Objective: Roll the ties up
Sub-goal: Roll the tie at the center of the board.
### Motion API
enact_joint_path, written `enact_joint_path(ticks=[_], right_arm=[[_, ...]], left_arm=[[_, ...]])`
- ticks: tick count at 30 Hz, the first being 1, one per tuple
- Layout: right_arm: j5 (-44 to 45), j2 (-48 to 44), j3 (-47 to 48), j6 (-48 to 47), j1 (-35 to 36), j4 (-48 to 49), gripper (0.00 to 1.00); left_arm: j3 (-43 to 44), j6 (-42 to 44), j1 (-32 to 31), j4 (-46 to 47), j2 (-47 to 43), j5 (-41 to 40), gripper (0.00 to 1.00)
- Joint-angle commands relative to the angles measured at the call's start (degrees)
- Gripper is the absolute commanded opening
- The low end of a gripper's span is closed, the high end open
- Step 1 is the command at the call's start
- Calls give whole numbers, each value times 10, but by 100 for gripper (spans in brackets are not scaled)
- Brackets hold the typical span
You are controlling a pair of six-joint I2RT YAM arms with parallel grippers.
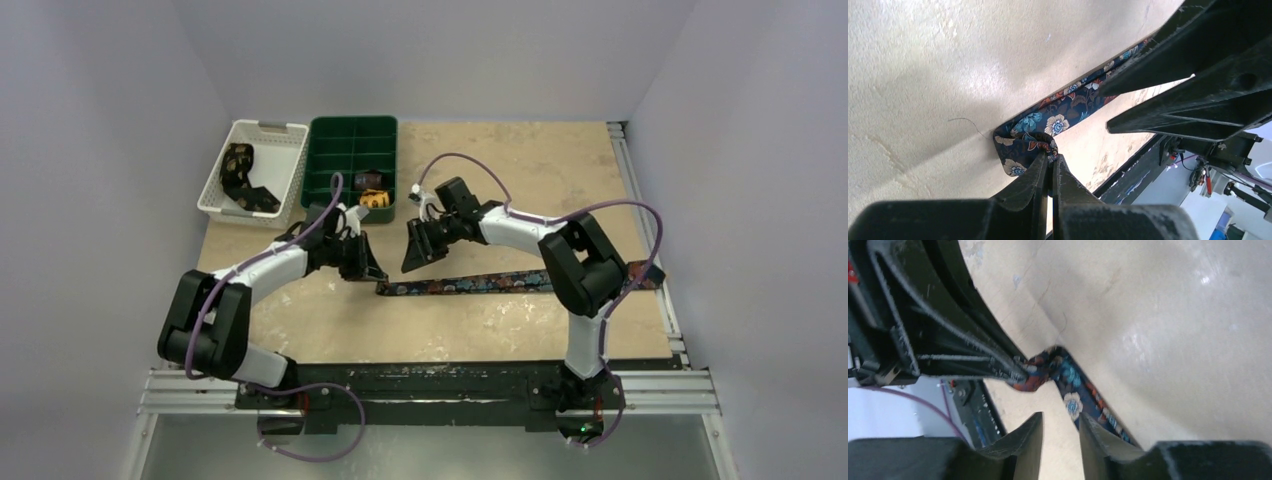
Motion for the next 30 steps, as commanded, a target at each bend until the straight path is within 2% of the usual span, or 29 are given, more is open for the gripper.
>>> enact_joint_path(ticks=[1,4,10,12,16,17,19,24,30], right_arm=[[-54,-50,-37,-25,-24,-13,36],[-71,-64,-56,-21,-25,-4,42],[-86,-60,-77,9,-26,34,44],[-88,-53,-78,14,-25,38,45],[-83,-46,-80,25,-26,49,45],[-78,-43,-80,27,-26,50,46],[-74,-39,-81,36,-25,56,45],[-53,-25,-78,58,-23,59,37],[-38,-7,-81,91,-18,72,21]], left_arm=[[43,-14,-12,21,25,8,0],[57,-28,-23,38,44,23,0],[70,-54,-47,62,86,31,1],[73,-60,-48,66,105,34,9],[78,-65,-48,62,128,41,39],[76,-69,-48,62,129,41,44],[71,-74,-47,64,131,37,45],[55,-95,-46,85,131,37,36],[40,-114,-41,116,135,49,4]])
